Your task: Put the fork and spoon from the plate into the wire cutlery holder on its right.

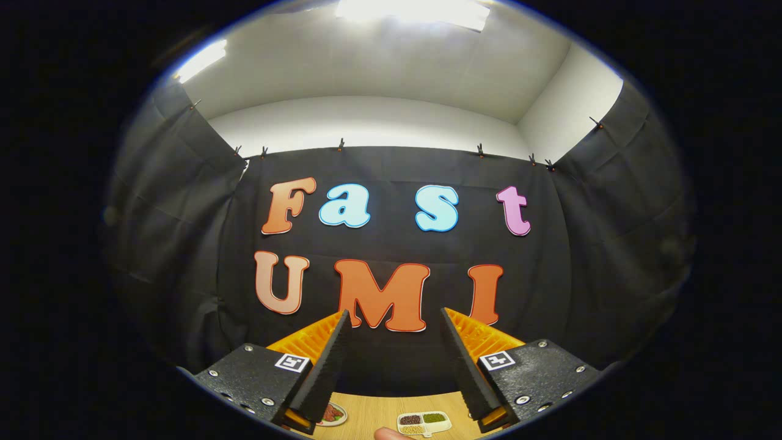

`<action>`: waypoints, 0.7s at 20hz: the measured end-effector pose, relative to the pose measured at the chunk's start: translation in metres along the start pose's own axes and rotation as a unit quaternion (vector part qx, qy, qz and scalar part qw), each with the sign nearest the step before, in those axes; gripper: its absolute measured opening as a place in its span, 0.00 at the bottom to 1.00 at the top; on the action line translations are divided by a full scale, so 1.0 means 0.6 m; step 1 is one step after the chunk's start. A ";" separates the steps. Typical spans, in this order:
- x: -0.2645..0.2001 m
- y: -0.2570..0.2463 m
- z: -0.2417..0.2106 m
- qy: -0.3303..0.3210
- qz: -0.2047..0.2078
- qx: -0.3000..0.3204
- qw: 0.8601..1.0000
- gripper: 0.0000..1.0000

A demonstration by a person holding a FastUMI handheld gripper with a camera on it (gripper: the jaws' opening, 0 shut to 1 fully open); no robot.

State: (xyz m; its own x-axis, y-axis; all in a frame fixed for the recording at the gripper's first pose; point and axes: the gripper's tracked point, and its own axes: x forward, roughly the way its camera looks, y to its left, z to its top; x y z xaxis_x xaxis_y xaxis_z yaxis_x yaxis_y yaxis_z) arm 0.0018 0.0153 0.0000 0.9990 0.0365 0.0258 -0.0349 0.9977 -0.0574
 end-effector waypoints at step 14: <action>-0.070 0.165 -0.175 0.165 0.114 0.029 0.979 0.86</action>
State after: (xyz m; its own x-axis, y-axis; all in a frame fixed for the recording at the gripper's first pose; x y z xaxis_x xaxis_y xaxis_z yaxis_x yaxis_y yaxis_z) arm -0.0406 0.1066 -0.1113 0.9193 0.2477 -0.3059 -0.2499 0.9677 0.0324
